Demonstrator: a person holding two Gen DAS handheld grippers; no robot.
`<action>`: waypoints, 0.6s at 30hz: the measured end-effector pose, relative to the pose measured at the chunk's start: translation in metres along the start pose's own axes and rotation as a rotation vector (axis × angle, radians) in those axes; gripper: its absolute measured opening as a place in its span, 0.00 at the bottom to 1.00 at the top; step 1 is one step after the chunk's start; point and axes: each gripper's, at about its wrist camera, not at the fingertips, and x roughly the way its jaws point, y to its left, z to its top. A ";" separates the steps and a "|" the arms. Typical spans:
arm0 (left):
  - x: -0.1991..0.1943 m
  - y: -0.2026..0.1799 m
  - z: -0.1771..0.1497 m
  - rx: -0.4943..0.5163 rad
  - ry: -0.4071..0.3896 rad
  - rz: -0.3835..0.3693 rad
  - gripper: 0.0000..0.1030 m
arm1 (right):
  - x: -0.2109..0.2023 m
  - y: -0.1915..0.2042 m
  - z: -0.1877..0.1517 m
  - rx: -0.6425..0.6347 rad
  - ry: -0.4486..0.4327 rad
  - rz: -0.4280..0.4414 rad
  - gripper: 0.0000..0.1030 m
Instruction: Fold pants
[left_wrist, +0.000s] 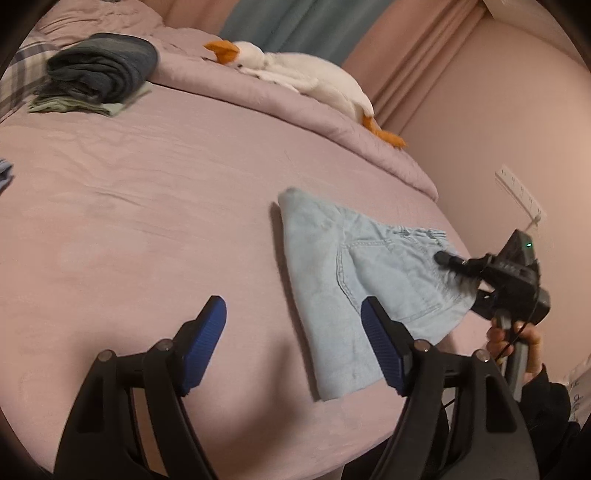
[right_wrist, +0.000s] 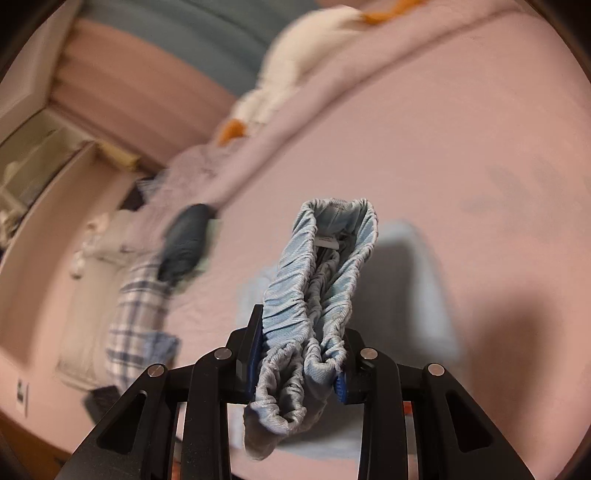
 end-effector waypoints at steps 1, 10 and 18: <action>0.002 -0.002 0.000 0.008 0.006 -0.001 0.74 | 0.004 -0.007 -0.002 0.020 0.007 0.002 0.31; 0.050 -0.033 0.027 0.090 0.060 0.019 0.83 | 0.014 -0.054 -0.009 0.137 0.070 0.054 0.40; 0.090 -0.072 0.062 0.244 0.070 -0.025 0.84 | -0.048 -0.011 -0.010 -0.098 -0.098 -0.038 0.53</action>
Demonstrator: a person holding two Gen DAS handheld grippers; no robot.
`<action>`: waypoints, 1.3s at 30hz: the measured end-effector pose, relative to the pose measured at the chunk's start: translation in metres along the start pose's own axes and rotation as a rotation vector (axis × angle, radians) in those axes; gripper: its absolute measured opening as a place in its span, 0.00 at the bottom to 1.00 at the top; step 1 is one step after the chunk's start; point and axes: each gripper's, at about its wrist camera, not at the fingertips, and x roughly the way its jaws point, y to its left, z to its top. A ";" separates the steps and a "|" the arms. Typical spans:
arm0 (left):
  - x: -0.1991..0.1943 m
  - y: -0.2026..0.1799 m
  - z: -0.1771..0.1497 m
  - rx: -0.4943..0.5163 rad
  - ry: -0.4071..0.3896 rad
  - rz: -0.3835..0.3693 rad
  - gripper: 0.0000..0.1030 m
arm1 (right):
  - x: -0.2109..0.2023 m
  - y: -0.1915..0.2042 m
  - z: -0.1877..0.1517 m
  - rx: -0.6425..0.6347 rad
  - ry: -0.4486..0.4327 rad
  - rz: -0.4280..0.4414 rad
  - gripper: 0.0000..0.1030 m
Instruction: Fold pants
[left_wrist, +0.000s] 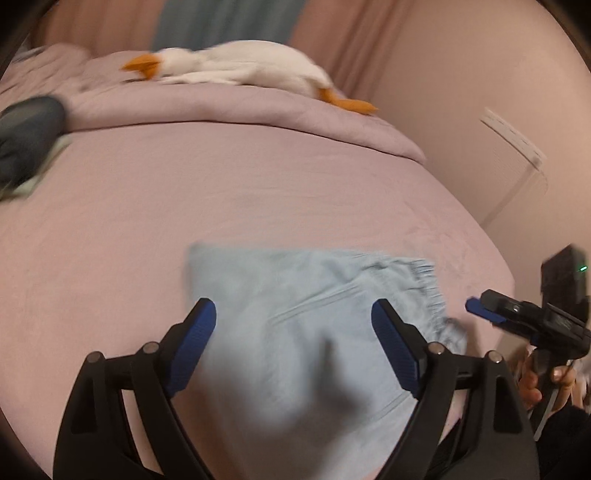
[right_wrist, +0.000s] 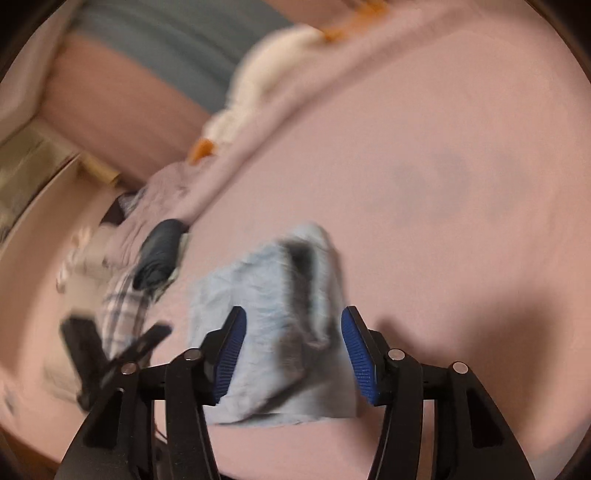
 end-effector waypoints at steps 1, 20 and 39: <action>0.009 -0.004 0.004 0.019 0.024 -0.025 0.83 | -0.001 0.012 -0.001 -0.055 -0.003 0.005 0.53; 0.033 0.018 -0.006 -0.041 0.133 -0.054 0.54 | 0.072 0.079 -0.040 -0.441 0.230 -0.170 0.18; -0.054 0.015 -0.111 -0.125 0.056 -0.156 0.54 | 0.139 0.110 0.008 -0.382 0.303 -0.213 0.14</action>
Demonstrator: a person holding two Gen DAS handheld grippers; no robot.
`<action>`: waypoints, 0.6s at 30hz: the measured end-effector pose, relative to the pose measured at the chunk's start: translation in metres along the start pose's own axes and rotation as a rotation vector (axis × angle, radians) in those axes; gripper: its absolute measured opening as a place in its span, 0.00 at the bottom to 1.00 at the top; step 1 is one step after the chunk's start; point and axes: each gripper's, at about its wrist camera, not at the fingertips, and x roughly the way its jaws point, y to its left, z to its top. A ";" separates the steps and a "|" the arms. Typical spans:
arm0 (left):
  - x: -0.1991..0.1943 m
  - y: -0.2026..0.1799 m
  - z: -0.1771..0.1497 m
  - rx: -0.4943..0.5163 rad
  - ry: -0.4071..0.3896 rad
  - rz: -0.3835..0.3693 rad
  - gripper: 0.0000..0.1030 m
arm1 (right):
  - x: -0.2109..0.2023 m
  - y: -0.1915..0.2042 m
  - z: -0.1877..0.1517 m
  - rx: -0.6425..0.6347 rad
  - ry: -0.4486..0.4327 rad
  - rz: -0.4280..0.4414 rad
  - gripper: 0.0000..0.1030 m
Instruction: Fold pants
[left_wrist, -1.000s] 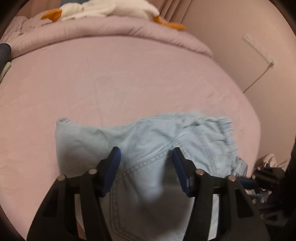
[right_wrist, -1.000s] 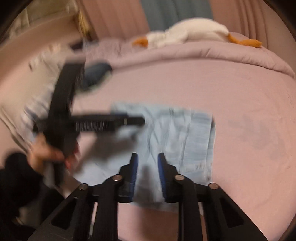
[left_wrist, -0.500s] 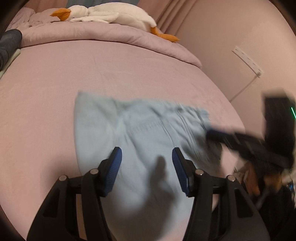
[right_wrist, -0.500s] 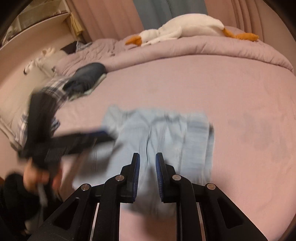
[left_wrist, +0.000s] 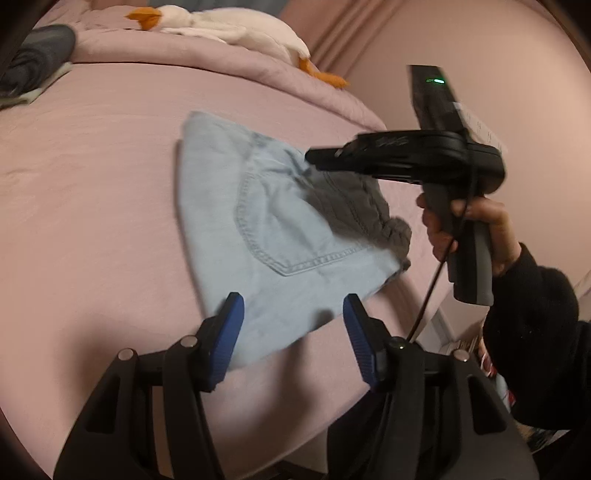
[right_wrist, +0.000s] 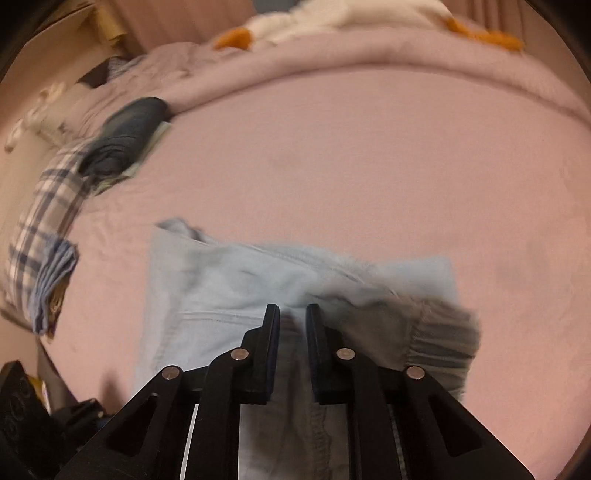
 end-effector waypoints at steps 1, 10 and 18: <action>-0.005 0.005 -0.002 -0.018 -0.015 0.008 0.54 | -0.005 0.007 0.003 -0.009 -0.016 0.043 0.17; -0.003 0.034 -0.011 -0.137 0.010 -0.057 0.56 | 0.037 0.062 0.053 -0.099 0.024 0.131 0.42; 0.010 0.044 -0.026 -0.221 0.075 -0.105 0.22 | 0.085 0.079 0.056 -0.249 0.260 0.046 0.23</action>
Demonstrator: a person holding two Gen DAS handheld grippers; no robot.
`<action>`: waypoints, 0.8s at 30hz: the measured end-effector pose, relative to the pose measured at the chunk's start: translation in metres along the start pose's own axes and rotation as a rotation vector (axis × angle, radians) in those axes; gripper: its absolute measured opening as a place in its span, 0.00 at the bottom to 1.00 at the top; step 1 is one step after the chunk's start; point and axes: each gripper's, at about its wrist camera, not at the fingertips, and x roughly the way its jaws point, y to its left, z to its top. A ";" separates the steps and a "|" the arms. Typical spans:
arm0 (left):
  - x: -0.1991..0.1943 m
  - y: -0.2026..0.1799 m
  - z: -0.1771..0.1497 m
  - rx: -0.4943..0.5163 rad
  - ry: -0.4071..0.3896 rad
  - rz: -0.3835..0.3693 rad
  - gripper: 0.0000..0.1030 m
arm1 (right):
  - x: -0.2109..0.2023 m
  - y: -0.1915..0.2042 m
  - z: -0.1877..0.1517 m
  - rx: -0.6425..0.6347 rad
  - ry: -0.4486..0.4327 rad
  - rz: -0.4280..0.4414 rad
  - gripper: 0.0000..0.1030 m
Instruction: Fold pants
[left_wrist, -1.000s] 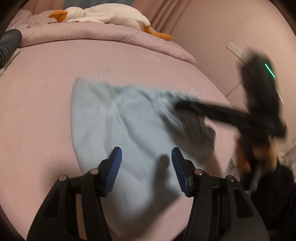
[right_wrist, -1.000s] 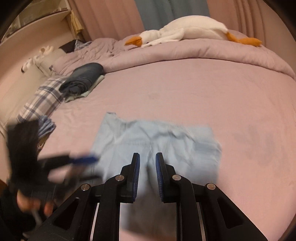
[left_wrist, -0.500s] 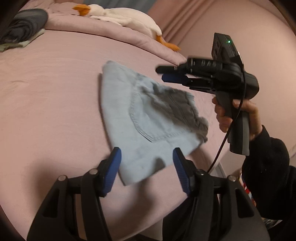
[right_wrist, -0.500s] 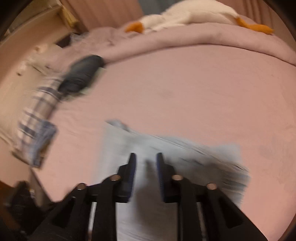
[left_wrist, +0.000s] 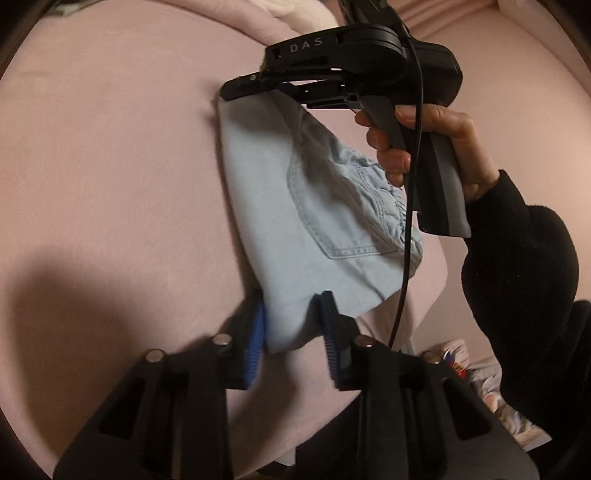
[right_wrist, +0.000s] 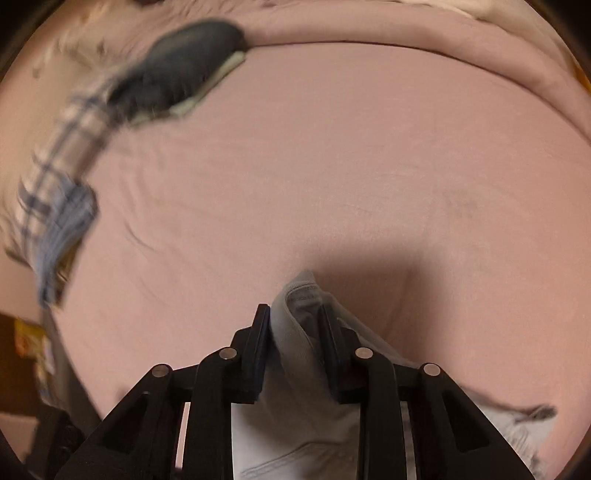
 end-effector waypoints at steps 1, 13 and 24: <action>0.000 0.001 -0.002 -0.008 -0.001 -0.001 0.22 | 0.002 0.001 0.002 -0.003 0.004 -0.010 0.22; -0.026 -0.020 -0.036 0.042 -0.005 0.033 0.24 | -0.050 -0.020 -0.016 0.166 -0.289 0.006 0.20; -0.031 -0.065 0.013 0.165 -0.166 0.147 0.75 | -0.153 -0.045 -0.154 0.093 -0.420 -0.240 0.20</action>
